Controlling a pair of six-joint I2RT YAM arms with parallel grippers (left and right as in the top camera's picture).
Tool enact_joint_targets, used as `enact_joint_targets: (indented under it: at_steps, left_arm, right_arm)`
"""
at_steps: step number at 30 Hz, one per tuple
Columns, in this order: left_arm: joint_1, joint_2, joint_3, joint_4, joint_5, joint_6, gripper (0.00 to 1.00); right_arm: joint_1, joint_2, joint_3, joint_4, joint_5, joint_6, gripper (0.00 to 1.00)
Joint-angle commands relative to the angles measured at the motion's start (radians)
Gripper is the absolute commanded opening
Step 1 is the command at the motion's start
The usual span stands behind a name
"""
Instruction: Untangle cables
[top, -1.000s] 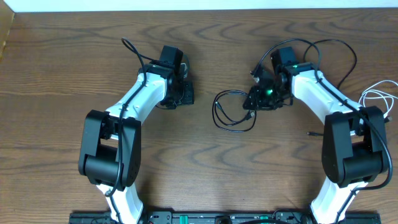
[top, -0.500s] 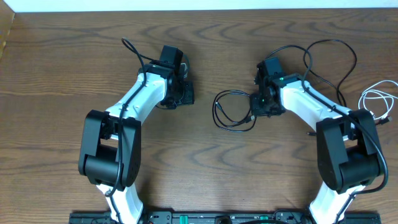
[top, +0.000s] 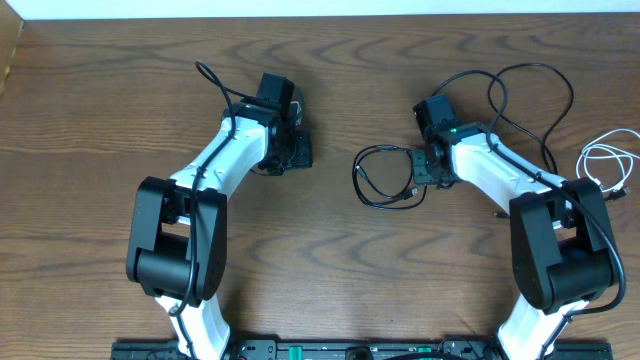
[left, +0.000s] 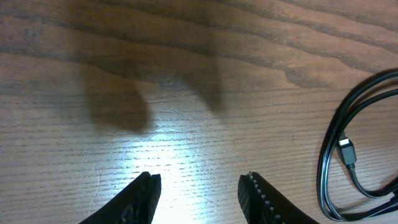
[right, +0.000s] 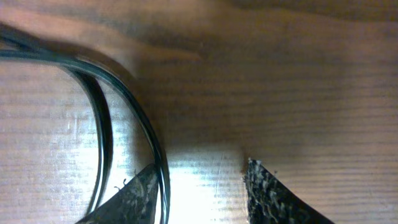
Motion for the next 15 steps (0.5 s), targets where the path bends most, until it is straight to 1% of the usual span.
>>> enact_joint_targets:
  at_steps: [1, 3, 5, 7, 12, 14, 15]
  left_arm:
    - [0.003, 0.013, -0.003, -0.002, 0.009, 0.008, 0.46]
    - [0.003, 0.013, -0.003, -0.002, 0.009, 0.008, 0.46]
    - [0.003, 0.013, -0.003, -0.002, 0.009, 0.008, 0.46]
    - [0.003, 0.013, -0.003, -0.002, 0.009, 0.008, 0.46]
    - [0.003, 0.013, -0.003, -0.003, 0.009, 0.008, 0.46]
    - [0.003, 0.013, -0.003, -0.003, 0.009, 0.008, 0.46]
    - [0.003, 0.013, -0.003, -0.003, 0.009, 0.008, 0.46]
  right_arm:
    - [0.001, 0.032, -0.037, 0.018, -0.045, -0.022, 0.42]
    - [0.001, 0.032, -0.037, 0.045, -0.107, -0.056, 0.43]
    - [0.001, 0.032, -0.038, 0.072, -0.141, -0.093, 0.46]
    - [0.000, 0.032, -0.039, 0.090, -0.141, -0.110, 0.52]
    - [0.000, 0.032, -0.039, 0.135, -0.143, -0.109, 0.56]
    - [0.000, 0.031, -0.037, 0.143, -0.143, -0.109, 0.55]
    - [0.000, 0.028, -0.032, 0.140, -0.143, -0.109, 0.52]
